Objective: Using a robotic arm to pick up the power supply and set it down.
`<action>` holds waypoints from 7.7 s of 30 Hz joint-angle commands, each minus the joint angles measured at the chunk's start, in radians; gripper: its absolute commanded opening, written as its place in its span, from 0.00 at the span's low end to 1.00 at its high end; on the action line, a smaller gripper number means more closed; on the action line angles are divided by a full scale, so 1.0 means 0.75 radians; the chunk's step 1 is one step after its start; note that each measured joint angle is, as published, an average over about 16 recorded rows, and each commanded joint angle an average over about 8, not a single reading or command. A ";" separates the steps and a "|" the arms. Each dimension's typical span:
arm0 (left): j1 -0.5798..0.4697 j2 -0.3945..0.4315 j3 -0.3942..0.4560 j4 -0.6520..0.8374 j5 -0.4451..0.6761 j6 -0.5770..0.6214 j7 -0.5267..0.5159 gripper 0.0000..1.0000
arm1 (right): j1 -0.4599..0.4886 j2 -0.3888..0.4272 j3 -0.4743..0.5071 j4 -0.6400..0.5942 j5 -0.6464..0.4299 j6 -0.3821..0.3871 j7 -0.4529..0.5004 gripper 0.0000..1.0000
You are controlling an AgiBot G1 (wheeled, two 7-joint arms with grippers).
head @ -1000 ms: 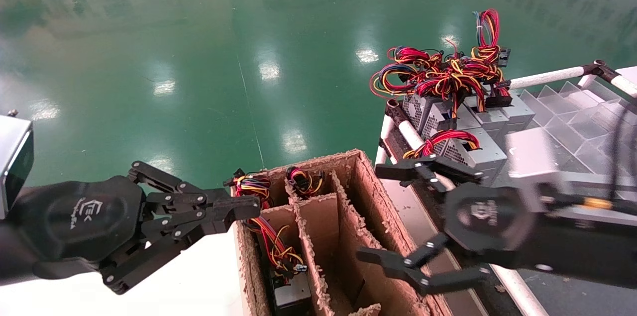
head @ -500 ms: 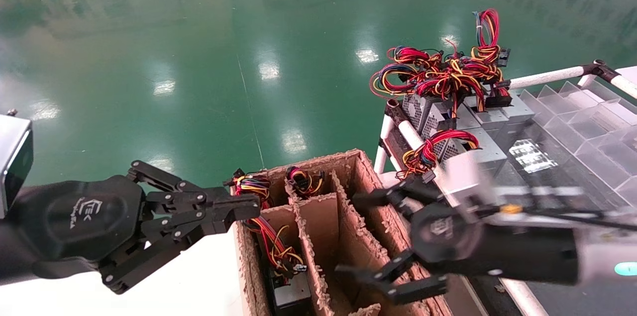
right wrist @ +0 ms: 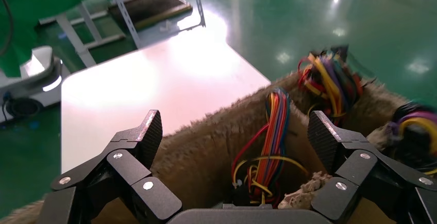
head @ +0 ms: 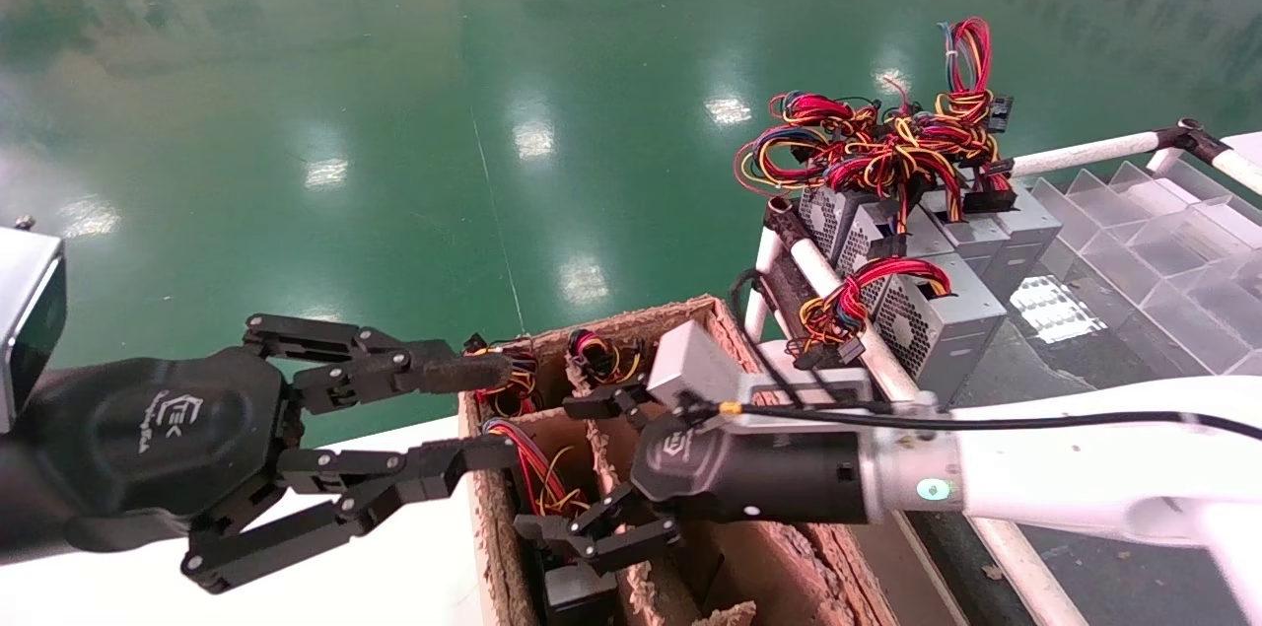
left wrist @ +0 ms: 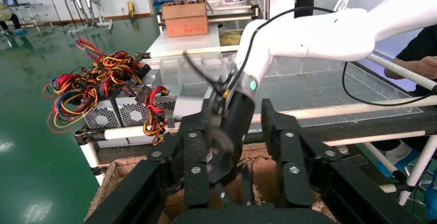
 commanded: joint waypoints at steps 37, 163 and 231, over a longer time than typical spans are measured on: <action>0.000 0.000 0.000 0.000 0.000 0.000 0.000 1.00 | 0.122 -0.265 -0.031 -0.594 -0.024 -0.029 -0.269 0.00; 0.000 0.000 0.001 0.000 -0.001 0.000 0.001 1.00 | 0.105 0.638 0.320 -0.038 0.020 0.284 0.052 0.00; 0.000 -0.001 0.002 0.001 -0.001 -0.001 0.001 1.00 | -0.010 0.657 0.469 0.055 0.404 0.004 -0.033 1.00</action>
